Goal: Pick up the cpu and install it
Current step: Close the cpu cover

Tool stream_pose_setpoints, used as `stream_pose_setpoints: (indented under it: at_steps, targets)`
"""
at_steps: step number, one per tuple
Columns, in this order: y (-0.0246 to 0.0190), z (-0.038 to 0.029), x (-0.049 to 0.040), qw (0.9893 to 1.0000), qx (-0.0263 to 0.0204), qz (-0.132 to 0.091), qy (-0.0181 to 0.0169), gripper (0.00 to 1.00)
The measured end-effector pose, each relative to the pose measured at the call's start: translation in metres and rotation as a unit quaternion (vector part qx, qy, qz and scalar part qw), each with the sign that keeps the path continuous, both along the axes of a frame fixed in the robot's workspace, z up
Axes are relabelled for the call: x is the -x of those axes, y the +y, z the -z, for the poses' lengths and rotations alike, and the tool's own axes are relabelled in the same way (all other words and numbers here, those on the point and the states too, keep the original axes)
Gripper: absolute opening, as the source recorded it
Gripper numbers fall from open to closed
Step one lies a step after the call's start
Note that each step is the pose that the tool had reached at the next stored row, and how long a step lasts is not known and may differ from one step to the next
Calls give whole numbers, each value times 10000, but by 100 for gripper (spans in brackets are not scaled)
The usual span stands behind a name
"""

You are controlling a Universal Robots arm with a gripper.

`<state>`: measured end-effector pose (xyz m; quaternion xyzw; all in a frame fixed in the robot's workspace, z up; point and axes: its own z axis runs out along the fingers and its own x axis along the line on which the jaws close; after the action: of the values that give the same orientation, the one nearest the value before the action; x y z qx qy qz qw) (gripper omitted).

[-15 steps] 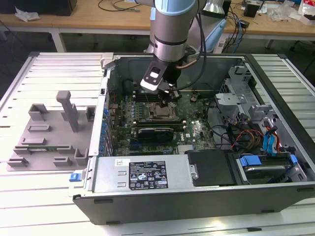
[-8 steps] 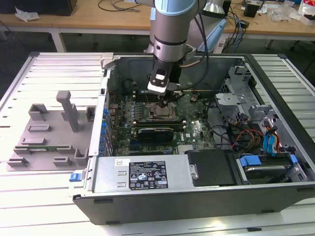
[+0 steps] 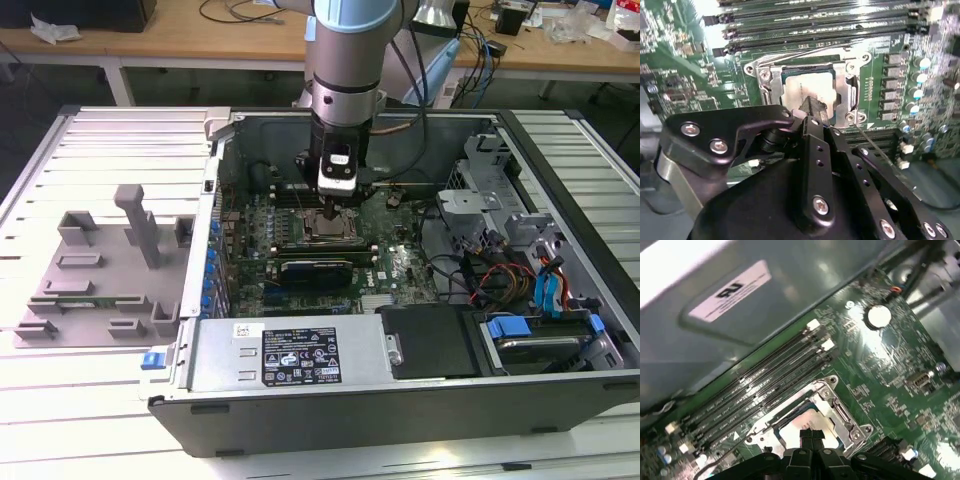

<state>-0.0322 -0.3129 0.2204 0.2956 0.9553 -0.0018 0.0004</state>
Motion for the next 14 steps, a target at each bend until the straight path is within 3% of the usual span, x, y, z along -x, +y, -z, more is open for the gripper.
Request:
stream_pose_setpoints:
  at_steps: [1, 2, 4, 6, 7, 8, 9, 10, 12, 14]
  targets:
    - [0, 2, 0, 9995, 0, -321, 0, 11]
    - [0, 3, 0, 9981, 0, -618, 0, 11]
    - [0, 4, 0, 9963, 0, -863, 0, 11]
    - [0, 6, 0, 9929, 0, -1191, 0, 11]
    - [0, 7, 0, 9917, 0, -1283, 0, 11]
    - [0, 7, 0, 9896, 0, -1442, 0, 11]
    - [0, 8, 0, 9859, 0, -1673, 0, 11]
    - [0, 10, 0, 9801, 0, -1984, 0, 11]
    - [0, 12, 0, 9760, 0, -2179, 0, 11]
    - [0, 14, 0, 9685, 0, -2491, 0, 11]
